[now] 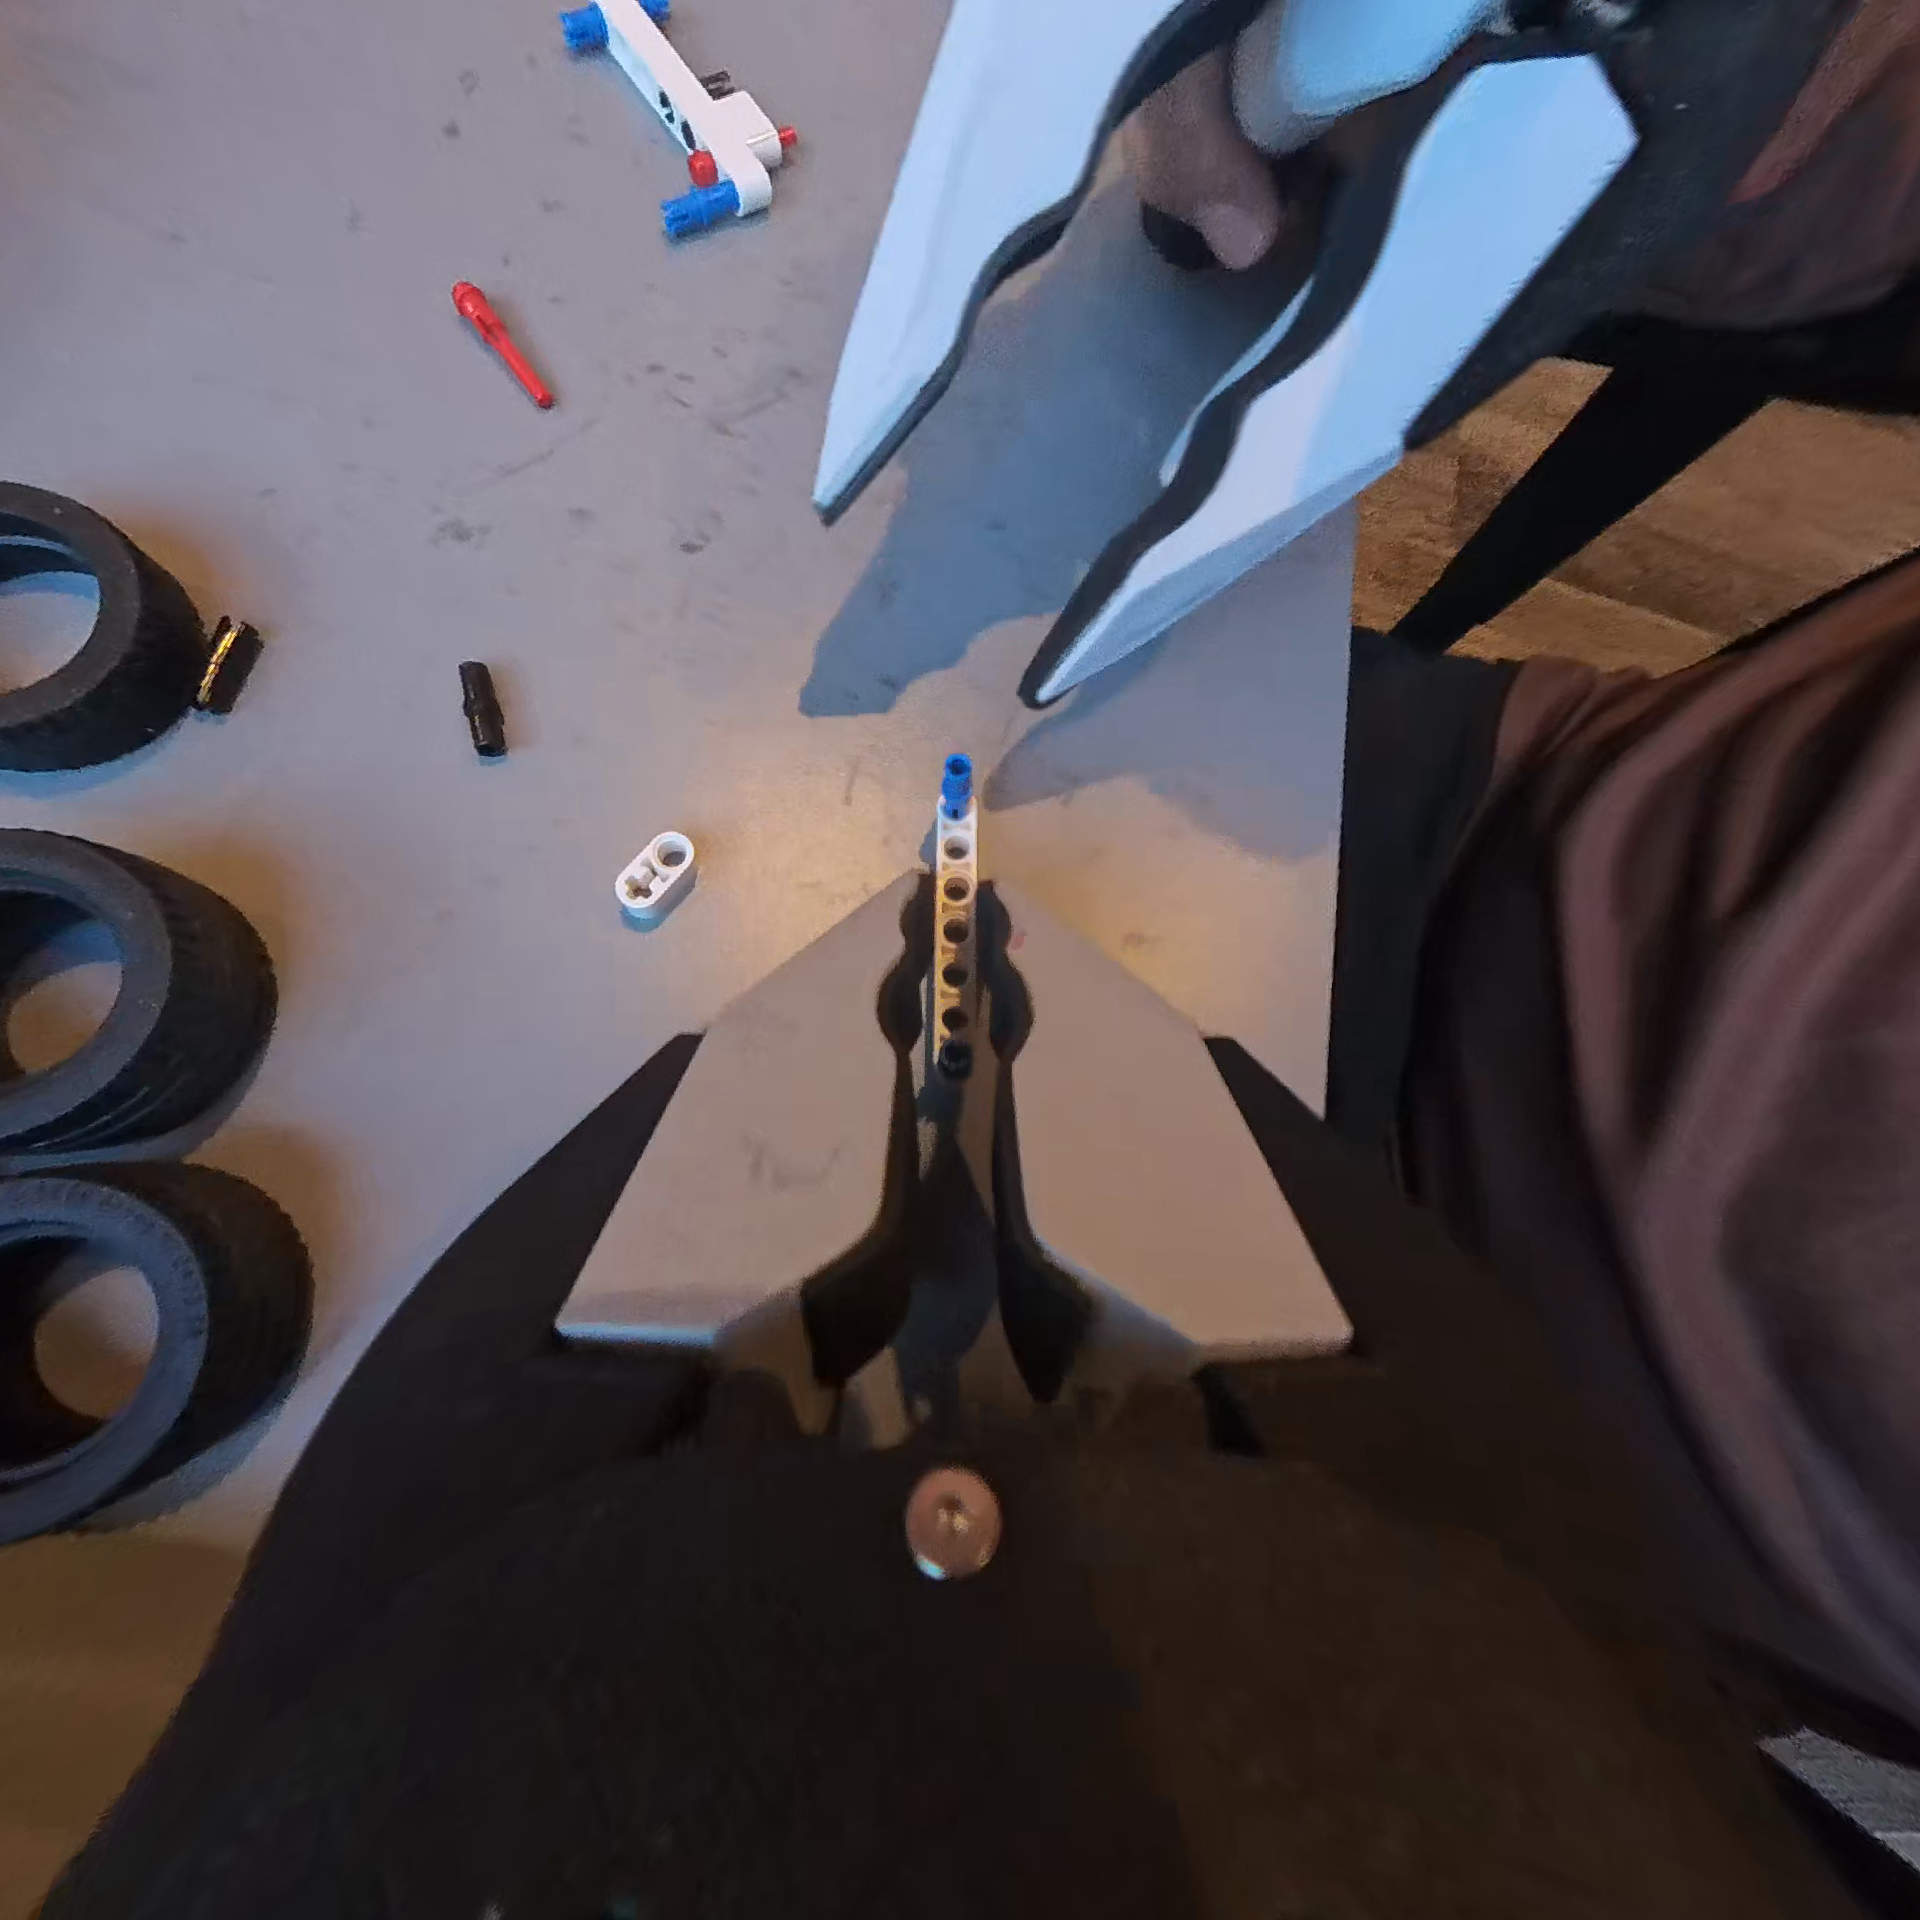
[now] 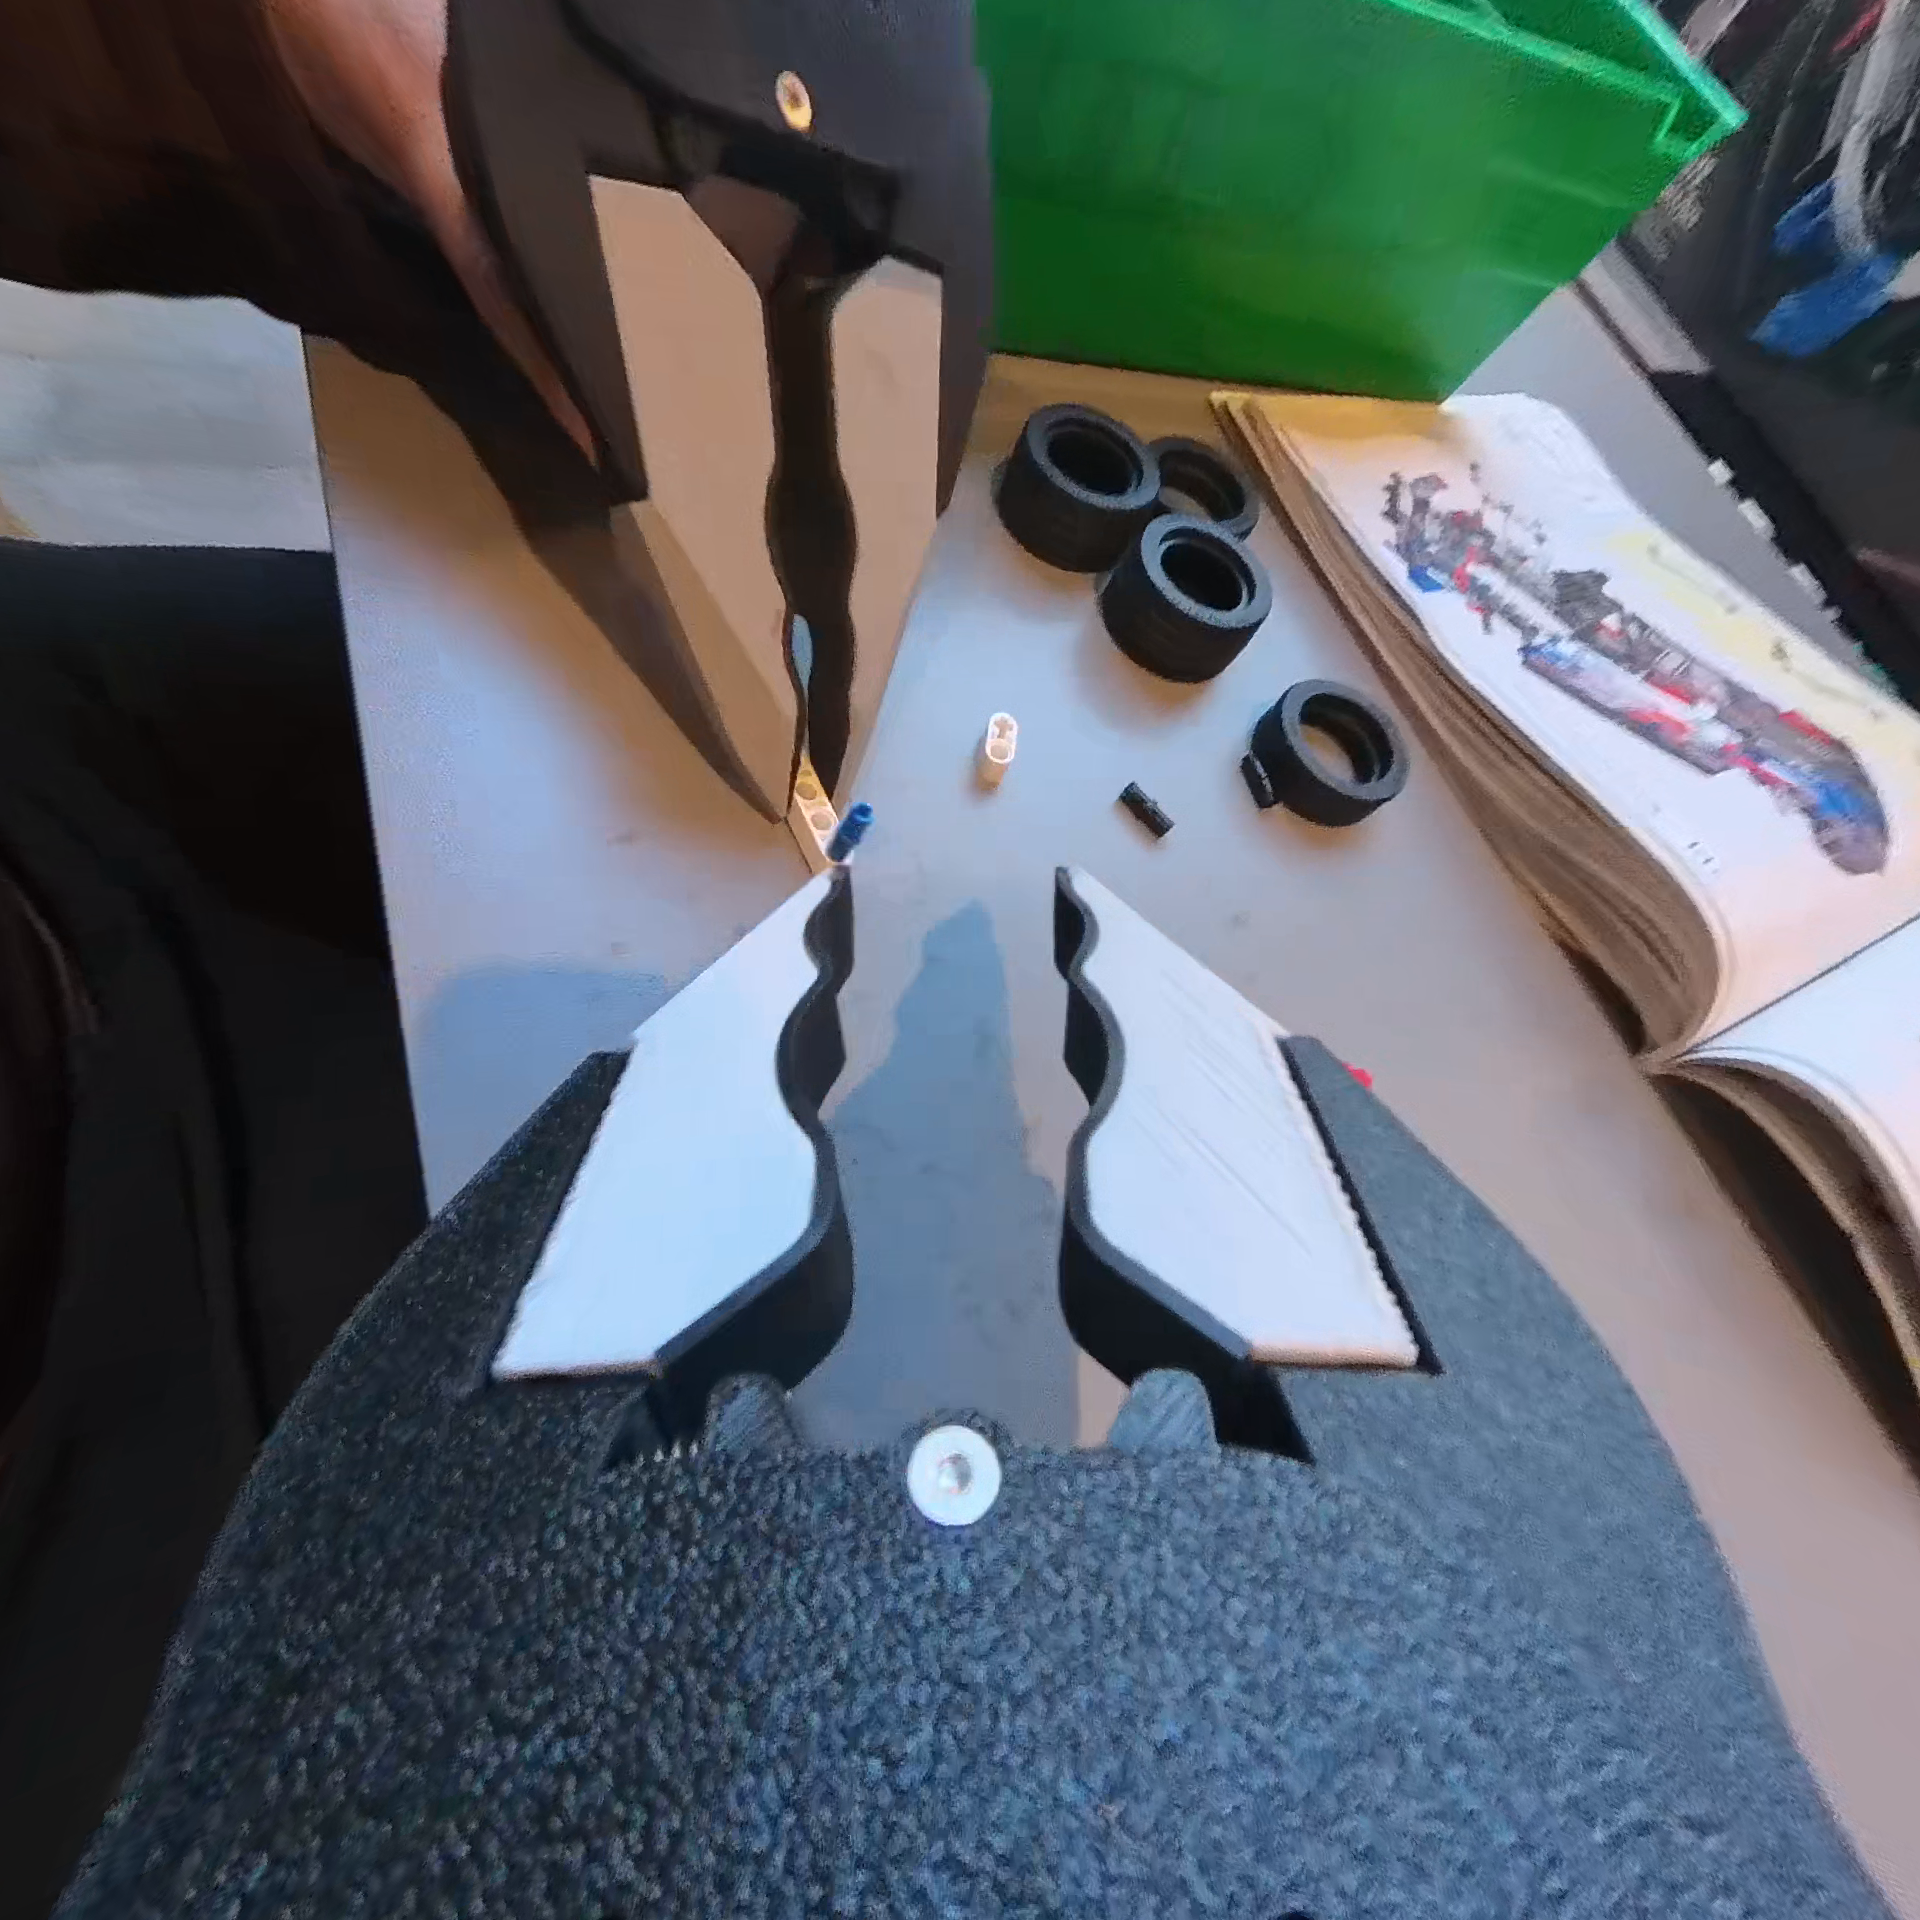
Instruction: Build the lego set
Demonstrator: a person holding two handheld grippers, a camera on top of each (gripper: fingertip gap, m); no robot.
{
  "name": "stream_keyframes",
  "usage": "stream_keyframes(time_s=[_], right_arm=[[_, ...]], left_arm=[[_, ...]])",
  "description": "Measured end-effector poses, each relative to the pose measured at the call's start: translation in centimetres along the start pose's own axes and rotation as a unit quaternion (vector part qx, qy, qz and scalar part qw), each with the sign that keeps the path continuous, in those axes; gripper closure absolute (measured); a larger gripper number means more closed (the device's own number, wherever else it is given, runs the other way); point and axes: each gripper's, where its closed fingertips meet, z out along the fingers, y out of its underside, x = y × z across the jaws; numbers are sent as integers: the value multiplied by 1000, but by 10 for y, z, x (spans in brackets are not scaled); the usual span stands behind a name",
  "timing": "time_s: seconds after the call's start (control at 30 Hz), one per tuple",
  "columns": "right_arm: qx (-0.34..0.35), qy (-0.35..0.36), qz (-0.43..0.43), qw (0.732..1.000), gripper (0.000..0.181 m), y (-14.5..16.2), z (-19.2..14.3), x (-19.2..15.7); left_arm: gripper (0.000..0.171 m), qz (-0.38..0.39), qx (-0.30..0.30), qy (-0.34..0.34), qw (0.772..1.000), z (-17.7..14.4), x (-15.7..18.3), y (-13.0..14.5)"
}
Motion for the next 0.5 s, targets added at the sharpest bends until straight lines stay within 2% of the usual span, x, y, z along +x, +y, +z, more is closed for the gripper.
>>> stream_keyframes(time_s=[0.2,0.27,0.5], right_arm=[[-36,-12,30,999,130,12,10,4],[-34,-14,36,999,131,12,10,5],[-35,-14,46,998,132,13,10,8]], left_arm=[[167,31,-8,-2,999,-4,-1,4],[157,33,-10,-7,999,-6,-3,5],[147,38,-3,-21,999,-16,-7,3]])
